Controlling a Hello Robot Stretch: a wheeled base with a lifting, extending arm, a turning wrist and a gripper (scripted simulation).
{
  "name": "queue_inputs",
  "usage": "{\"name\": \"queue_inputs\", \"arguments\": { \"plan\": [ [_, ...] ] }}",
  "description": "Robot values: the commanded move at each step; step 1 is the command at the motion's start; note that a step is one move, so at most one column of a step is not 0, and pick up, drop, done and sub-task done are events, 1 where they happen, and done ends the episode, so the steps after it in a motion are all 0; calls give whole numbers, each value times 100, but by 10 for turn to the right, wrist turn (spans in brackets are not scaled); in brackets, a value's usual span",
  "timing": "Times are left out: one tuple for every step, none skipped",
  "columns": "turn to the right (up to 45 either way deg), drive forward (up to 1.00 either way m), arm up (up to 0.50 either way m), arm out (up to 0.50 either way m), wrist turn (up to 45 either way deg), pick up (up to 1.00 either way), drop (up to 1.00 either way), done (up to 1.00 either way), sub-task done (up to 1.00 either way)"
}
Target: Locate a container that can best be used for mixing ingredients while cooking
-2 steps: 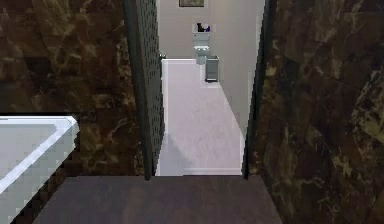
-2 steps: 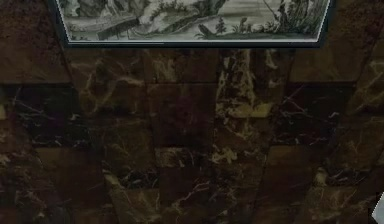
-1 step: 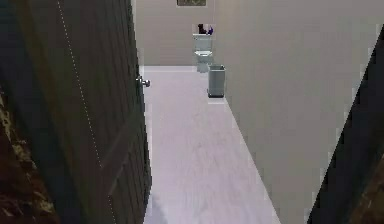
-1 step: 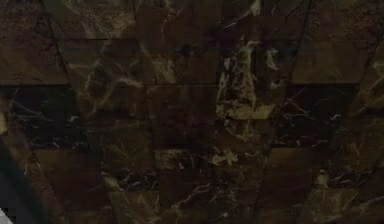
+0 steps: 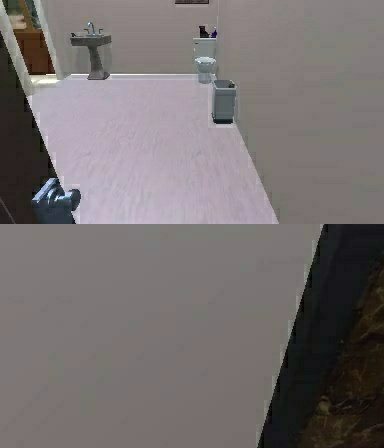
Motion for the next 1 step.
{"name": "queue_inputs", "arguments": {
  "plan": [
    [0,25,0,0,0,0,0,0,0]
  ]
}}
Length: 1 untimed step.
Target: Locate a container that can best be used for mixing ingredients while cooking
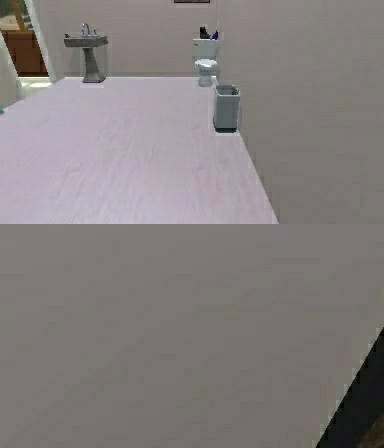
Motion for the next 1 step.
{"name": "queue_inputs", "arguments": {
  "plan": [
    [0,45,0,0,0,0,0,0,0]
  ]
}}
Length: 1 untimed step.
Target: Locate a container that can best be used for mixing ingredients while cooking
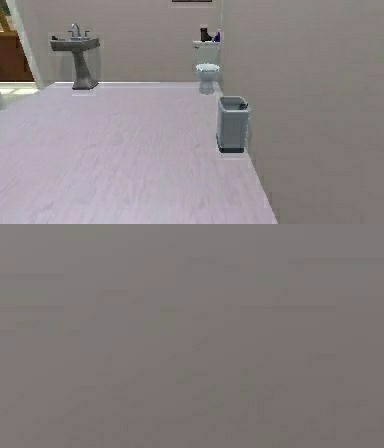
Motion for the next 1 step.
{"name": "queue_inputs", "arguments": {
  "plan": [
    [-30,0,0,0,0,0,0,0,0]
  ]
}}
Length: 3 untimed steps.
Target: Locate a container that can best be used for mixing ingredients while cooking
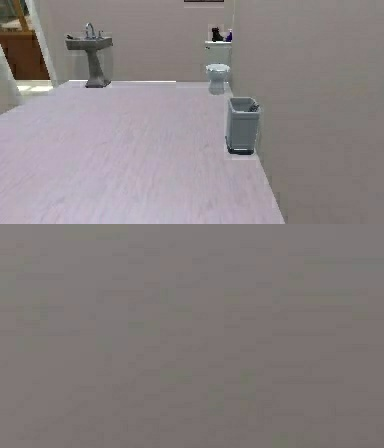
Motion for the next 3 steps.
{"name": "queue_inputs", "arguments": {
  "plan": [
    [0,30,0,0,0,0,0,0,0],
    [-450,0,0,0,0,0,0,0,0],
    [-360,0,0,0,0,0,0,0,0]
  ]
}}
